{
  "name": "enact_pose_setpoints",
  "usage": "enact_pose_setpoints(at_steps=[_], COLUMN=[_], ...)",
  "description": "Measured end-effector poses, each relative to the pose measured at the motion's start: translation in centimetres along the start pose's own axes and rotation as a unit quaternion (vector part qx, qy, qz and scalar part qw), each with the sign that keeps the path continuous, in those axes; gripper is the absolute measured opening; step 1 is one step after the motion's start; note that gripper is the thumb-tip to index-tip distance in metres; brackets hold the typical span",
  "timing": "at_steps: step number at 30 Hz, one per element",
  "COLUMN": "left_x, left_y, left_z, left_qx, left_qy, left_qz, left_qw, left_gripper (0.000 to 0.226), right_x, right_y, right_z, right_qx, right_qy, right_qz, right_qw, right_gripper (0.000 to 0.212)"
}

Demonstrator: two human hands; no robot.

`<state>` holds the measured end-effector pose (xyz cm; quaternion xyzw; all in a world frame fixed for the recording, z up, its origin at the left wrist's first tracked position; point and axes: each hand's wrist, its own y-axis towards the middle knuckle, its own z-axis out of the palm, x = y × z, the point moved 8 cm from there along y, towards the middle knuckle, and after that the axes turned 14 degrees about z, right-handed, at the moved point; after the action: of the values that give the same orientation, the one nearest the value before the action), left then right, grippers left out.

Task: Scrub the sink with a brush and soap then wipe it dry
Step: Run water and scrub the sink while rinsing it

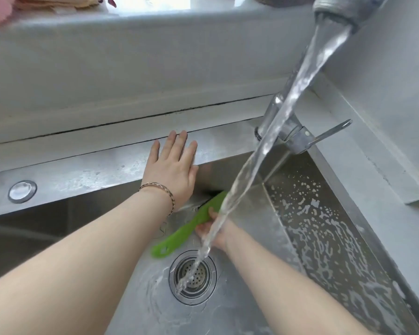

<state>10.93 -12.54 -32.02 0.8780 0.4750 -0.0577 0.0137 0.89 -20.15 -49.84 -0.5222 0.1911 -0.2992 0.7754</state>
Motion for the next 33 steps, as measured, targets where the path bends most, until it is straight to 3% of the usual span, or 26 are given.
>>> enact_pose_setpoints(at_steps=[2,6,9,12,15,18,20,22,24,27,30,31,33], left_x=[0.1,0.2,0.1,0.2,-0.2,-1.5,-2.3,-2.0,-1.3,-1.9,-5.6,-6.8,-8.6], left_y=[0.0,0.2,0.1,0.0,-0.2,-2.5,-5.7,-9.1,-11.8,-15.2,-15.8,-15.8,-15.6], left_z=[0.2,0.3,0.4,0.5,0.1,-1.2,-2.4,-2.9,-1.3,3.1,4.8,4.8,4.7], left_qx=[0.006,0.012,0.022,0.042,0.061,-0.047,-0.155,-0.204,-0.229,-0.201,-0.175,-0.174,-0.153], left_qy=[-0.006,-0.016,-0.004,-0.014,0.003,-0.069,-0.198,-0.326,-0.421,-0.590,-0.737,-0.766,-0.795], left_qz=[-0.003,-0.005,-0.004,-0.014,-0.010,0.022,0.009,-0.094,-0.250,-0.470,-0.511,-0.503,-0.489], left_qw=[1.000,1.000,1.000,0.999,0.998,0.996,0.968,0.918,0.841,0.625,0.405,0.361,0.324], left_gripper=[0.050,0.049,0.049,0.051,0.054,0.048,0.045,0.048,0.046,0.031,0.039,0.039,0.041], right_x=[-1.6,5.5,5.9,-0.2,-3.6,-3.6,-4.2,-4.7,-5.0,-6.6,-8.0,-8.2,-8.0], right_y=[-0.1,-0.9,-2.1,-2.8,-2.9,-3.6,-5.5,-8.0,-10.6,-14.3,-16.7,-17.2,-18.0], right_z=[-0.2,-2.8,-2.6,-1.3,-1.3,-2.6,-3.0,-2.5,-1.3,0.3,1.3,1.5,1.5], right_qx=[0.001,-0.051,-0.068,-0.051,-0.072,-0.124,-0.139,-0.137,-0.120,-0.074,-0.036,-0.033,-0.040], right_qy=[-0.008,0.109,0.109,-0.068,-0.230,-0.307,-0.365,-0.423,-0.476,-0.509,-0.505,-0.504,-0.526], right_qz=[0.035,-0.079,-0.067,0.053,0.078,0.045,0.034,0.001,-0.038,-0.056,-0.045,-0.041,-0.046], right_qw=[0.999,0.990,0.989,0.995,0.967,0.942,0.920,0.896,0.870,0.856,0.861,0.862,0.849], right_gripper=[0.027,0.032,0.029,0.030,0.030,0.027,0.028,0.031,0.031,0.023,0.024,0.026,0.027])
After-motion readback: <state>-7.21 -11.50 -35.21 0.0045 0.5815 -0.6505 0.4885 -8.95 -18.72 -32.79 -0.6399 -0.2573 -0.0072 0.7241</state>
